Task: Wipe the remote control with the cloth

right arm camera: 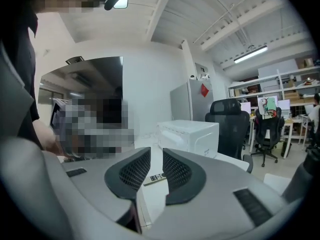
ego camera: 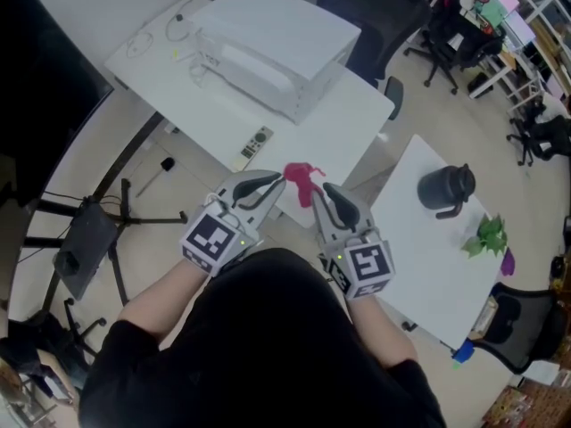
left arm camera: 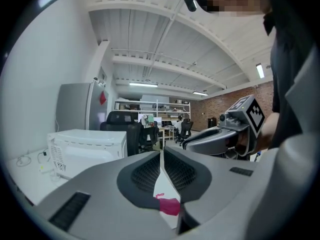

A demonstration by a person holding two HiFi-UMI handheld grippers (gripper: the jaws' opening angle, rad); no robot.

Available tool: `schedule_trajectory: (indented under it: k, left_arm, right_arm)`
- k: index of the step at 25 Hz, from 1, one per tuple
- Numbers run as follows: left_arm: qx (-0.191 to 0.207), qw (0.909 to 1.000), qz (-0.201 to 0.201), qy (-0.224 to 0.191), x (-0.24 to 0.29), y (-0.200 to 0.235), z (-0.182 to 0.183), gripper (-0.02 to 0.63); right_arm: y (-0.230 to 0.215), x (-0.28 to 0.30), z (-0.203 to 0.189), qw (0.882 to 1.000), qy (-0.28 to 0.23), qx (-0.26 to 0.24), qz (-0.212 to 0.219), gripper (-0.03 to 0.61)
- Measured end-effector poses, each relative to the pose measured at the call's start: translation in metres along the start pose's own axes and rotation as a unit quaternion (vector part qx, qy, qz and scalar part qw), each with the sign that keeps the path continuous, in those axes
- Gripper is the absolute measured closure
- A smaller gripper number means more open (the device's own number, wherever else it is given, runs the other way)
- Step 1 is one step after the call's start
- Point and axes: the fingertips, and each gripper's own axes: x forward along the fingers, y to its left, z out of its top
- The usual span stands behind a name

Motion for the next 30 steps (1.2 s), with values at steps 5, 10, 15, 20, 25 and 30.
schedule_trajectory:
  k: [5, 10, 15, 20, 25, 30]
  left_arm:
    - [0.016, 0.9998, -0.011, -0.003, 0.0, -0.01, 0.004, 0.611]
    - [0.012, 0.9997, -0.023, 0.002, 0.0, -0.02, 0.0, 0.612]
    - [0.01, 0.9997, -0.023, 0.008, 0.001, -0.022, -0.004, 0.612]
    - [0.006, 0.9996, -0.025, 0.012, 0.001, -0.025, -0.008, 0.612]
    - [0.007, 0.9995, -0.027, 0.013, 0.002, -0.026, -0.007, 0.612]
    - [0.005, 0.9995, -0.026, 0.015, 0.003, -0.025, -0.008, 0.612]
  right_arm:
    - [0.008, -0.005, 0.003, 1.0, -0.009, -0.001, 0.006, 0.541]
    - [0.013, -0.003, -0.003, 1.0, -0.007, 0.013, 0.018, 0.568]
    - [0.016, -0.002, -0.002, 1.0, -0.009, 0.009, 0.025, 0.569]
    - [0.017, -0.002, -0.004, 1.0, -0.004, 0.008, 0.023, 0.569]
    - [0.017, -0.002, -0.003, 1.0, -0.004, 0.006, 0.022, 0.569]
    - [0.017, -0.002, -0.004, 1.0, -0.003, 0.002, 0.026, 0.569]
